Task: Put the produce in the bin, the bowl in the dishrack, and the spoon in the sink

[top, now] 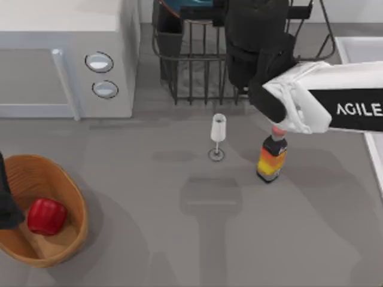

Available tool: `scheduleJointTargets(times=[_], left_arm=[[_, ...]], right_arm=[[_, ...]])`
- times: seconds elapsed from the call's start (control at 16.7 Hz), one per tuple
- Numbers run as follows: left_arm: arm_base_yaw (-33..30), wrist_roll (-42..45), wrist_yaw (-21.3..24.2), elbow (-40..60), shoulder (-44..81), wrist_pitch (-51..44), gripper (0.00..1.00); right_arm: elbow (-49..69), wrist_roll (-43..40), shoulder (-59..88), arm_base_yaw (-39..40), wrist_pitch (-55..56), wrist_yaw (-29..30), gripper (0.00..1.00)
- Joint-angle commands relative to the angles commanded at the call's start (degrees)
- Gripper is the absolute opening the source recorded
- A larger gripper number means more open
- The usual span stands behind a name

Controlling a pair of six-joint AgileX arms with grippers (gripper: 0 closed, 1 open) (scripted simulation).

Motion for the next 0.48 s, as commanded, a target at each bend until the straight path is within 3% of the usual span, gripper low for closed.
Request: scheduleJointTargets(times=[0.18,0.48], left_arm=[[0.0,0.0,0.0,0.0,0.0,0.0,1.00],[0.0,0.0,0.0,0.0,0.0,0.0,1.00]], right_arm=[[0.0,0.0,0.0,0.0,0.0,0.0,0.00],[0.0,0.0,0.0,0.0,0.0,0.0,0.38]])
